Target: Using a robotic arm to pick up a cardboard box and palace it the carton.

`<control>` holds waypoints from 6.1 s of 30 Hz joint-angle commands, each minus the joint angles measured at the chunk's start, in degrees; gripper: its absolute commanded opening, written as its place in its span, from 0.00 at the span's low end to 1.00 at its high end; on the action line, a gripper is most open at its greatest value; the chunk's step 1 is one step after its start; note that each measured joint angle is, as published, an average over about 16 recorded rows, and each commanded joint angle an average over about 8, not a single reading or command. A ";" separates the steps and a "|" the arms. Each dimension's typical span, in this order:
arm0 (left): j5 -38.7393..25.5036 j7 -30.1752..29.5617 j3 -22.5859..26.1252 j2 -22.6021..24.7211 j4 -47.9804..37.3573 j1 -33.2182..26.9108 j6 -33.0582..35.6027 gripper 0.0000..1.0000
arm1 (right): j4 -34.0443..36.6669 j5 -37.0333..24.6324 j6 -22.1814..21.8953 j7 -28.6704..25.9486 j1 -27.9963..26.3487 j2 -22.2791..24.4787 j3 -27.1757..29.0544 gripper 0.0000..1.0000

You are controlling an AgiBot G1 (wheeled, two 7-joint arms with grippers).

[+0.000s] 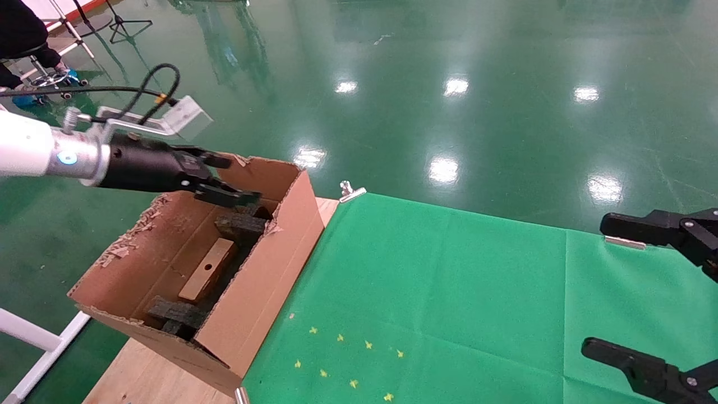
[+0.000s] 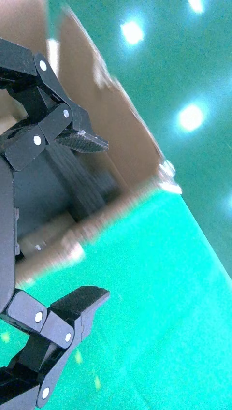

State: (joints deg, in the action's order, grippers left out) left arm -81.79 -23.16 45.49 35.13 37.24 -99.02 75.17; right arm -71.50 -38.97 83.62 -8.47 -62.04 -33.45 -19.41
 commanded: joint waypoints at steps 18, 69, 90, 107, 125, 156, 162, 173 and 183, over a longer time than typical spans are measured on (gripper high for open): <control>17.51 5.44 -12.93 -0.05 15.94 16.43 4.62 1.00 | 0.00 0.00 0.00 0.00 0.00 0.00 -0.01 1.00; 40.30 12.46 -29.72 -0.12 36.60 37.78 10.62 1.00 | 0.02 0.02 -0.03 0.01 0.01 0.01 -0.01 1.00; 39.81 12.36 -29.38 -0.12 36.20 37.35 10.48 1.00 | 0.02 0.02 -0.03 0.01 0.01 0.01 -0.01 1.00; 39.74 12.33 -29.31 -0.12 36.13 37.29 10.44 1.00 | 0.02 0.02 -0.03 0.01 0.01 0.01 -0.01 1.00; 39.69 12.33 -29.30 -0.12 36.11 37.25 10.44 1.00 | 0.02 0.02 -0.03 0.01 0.01 0.01 -0.01 1.00; 39.69 12.34 -29.30 -0.12 36.11 37.25 10.44 1.00 | 0.02 0.02 -0.03 0.01 0.01 0.01 -0.01 1.00; 39.69 12.34 -29.30 -0.12 36.11 37.25 10.44 1.00 | 0.02 0.02 -0.03 0.01 0.01 0.01 -0.01 1.00; 39.70 12.34 -29.30 -0.12 36.11 37.25 10.44 1.00 | 0.02 0.02 -0.03 0.01 0.01 0.01 -0.01 1.00; 39.70 12.34 -29.30 -0.12 36.11 37.25 10.44 1.00 | 0.02 0.02 -0.03 0.01 0.01 0.01 -0.01 1.00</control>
State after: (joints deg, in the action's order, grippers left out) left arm -42.09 -10.82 16.19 35.01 73.35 -61.77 85.61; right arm -71.48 -38.96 83.59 -8.46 -62.03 -33.44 -19.42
